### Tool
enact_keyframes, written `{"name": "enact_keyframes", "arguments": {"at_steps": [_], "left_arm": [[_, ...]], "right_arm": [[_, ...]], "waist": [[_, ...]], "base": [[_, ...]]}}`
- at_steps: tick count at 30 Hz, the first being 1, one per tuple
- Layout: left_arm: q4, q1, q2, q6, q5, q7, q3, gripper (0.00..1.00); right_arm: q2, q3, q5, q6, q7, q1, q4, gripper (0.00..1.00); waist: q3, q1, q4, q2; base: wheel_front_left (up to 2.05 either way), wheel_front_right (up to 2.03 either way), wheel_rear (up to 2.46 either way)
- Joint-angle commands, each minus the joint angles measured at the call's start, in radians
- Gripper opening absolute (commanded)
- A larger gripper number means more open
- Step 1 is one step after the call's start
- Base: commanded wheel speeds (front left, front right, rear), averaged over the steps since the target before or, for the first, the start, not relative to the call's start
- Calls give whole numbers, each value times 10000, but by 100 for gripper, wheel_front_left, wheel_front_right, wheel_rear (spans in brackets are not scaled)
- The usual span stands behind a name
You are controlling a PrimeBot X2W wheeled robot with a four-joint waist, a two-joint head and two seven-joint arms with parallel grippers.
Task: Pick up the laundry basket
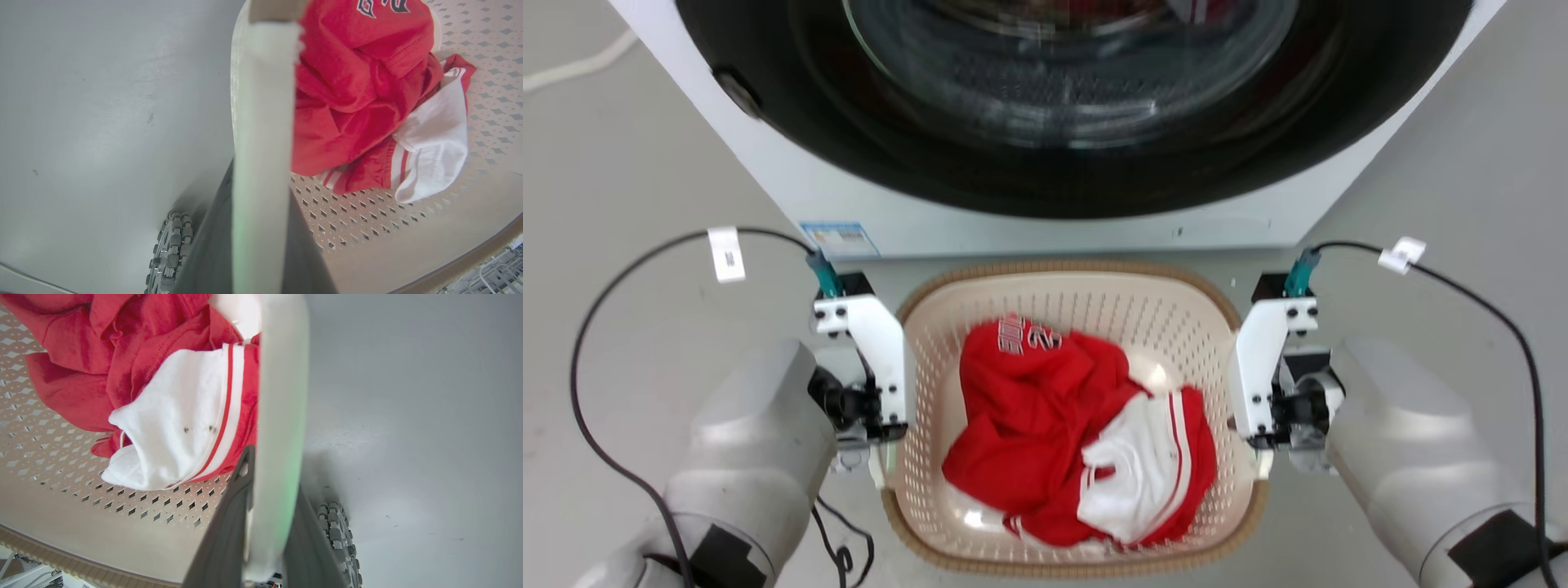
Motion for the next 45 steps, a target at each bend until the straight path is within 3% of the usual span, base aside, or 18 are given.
{"name": "enact_keyframes", "arguments": {"at_steps": [1,20,45], "left_arm": [[-123,94,-378,-109,-172,51,3,0],[248,1699,-790,-120,-746,637,-144,0],[361,2088,-989,-124,-1062,594,-182,0]], "right_arm": [[301,44,147,132,73,159,-94,0],[316,490,630,132,802,1649,142,0],[332,519,784,133,757,2035,190,0]], "waist": [[-562,1,15,0],[-3223,1,110,0],[-3805,1,78,0]], "base": [[0,0,0],[0,0,0],[0,0,0]]}}
